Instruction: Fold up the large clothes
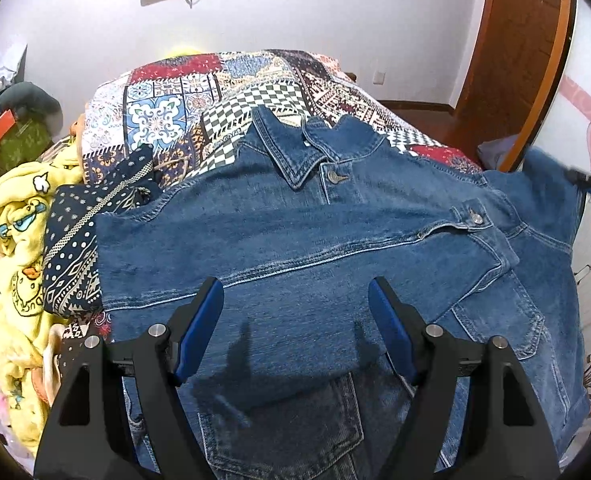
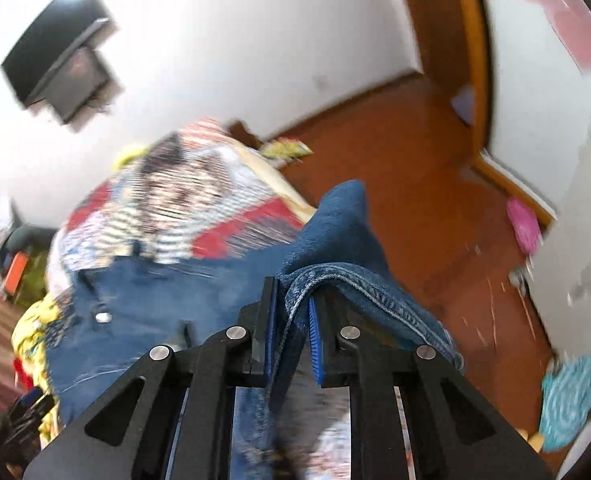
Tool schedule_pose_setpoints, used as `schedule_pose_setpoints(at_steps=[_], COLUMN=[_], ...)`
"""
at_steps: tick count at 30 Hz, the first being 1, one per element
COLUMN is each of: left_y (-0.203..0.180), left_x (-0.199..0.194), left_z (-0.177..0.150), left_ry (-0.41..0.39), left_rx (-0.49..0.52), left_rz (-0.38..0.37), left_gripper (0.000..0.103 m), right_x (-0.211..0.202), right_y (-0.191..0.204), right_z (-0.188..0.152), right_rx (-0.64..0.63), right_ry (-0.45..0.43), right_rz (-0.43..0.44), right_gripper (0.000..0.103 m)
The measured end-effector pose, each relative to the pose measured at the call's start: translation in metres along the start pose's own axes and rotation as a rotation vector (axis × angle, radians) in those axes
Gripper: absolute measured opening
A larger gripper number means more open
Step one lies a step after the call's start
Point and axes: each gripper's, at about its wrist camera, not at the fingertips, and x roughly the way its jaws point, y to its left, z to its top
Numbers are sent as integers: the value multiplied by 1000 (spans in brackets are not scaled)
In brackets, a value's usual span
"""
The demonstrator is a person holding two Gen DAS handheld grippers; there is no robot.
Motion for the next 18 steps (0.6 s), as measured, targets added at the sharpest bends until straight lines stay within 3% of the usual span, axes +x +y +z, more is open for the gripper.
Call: schedule_pose_setpoints(at_steps=[4, 9, 15, 18], left_y=[4, 5, -8, -22], left_x=[-10, -20, -30, -34], left_z=[0, -2, -3, 1], left_ry=[-18, -30, -34, -38], left_rx=[-3, 10, 56, 92], left_rz=[-10, -18, -38, -53], left_gripper=[74, 74, 74, 74], right_x=[-13, 7, 62, 76], right_y=[55, 108, 125, 123], right_z=[0, -29, -77, -92], right_rx=[-122, -266, -349, -361], right_ry=[-10, 70, 263, 320], right_rz=[88, 150, 143, 133], right_gripper=[13, 13, 13, 17])
